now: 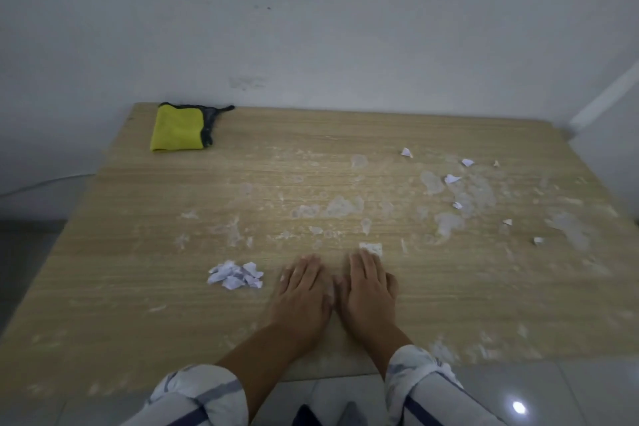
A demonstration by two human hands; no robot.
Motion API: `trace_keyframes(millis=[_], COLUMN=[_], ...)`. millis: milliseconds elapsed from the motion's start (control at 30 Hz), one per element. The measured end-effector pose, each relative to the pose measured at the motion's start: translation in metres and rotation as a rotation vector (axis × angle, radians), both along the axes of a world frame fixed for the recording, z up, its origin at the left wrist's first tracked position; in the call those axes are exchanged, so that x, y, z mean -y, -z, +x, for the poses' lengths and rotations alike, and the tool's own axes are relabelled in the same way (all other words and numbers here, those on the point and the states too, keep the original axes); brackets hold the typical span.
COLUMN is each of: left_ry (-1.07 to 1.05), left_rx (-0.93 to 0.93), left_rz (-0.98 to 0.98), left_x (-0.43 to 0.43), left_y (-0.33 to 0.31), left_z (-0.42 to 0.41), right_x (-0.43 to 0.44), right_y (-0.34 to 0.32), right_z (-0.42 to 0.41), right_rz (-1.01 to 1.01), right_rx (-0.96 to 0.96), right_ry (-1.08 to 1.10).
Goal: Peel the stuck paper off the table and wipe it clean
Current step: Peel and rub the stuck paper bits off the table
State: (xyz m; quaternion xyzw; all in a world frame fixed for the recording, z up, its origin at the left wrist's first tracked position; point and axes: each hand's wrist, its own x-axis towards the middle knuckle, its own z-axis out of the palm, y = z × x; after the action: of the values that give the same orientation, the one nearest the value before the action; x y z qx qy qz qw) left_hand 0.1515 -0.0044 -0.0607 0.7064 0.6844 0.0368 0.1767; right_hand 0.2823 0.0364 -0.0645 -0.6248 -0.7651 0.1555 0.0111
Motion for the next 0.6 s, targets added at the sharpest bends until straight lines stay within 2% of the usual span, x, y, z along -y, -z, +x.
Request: trace_keyframes(millis=[300, 600], left_ry=[-0.098, -0.1], left_rx=[-0.021, 0.0], left_rz=[-0.01, -0.01], left_x=[-0.03, -0.077], left_y=[0.014, 0.011], left_z=[0.037, 0.102], right_x=[-0.023, -0.058], right_y=[0.007, 0.002], right_z=[0.054, 0.113], right_rz=[-0.026, -0.029], right_rx=[-0.009, 0.009], right_ry=[-0.077, -0.009])
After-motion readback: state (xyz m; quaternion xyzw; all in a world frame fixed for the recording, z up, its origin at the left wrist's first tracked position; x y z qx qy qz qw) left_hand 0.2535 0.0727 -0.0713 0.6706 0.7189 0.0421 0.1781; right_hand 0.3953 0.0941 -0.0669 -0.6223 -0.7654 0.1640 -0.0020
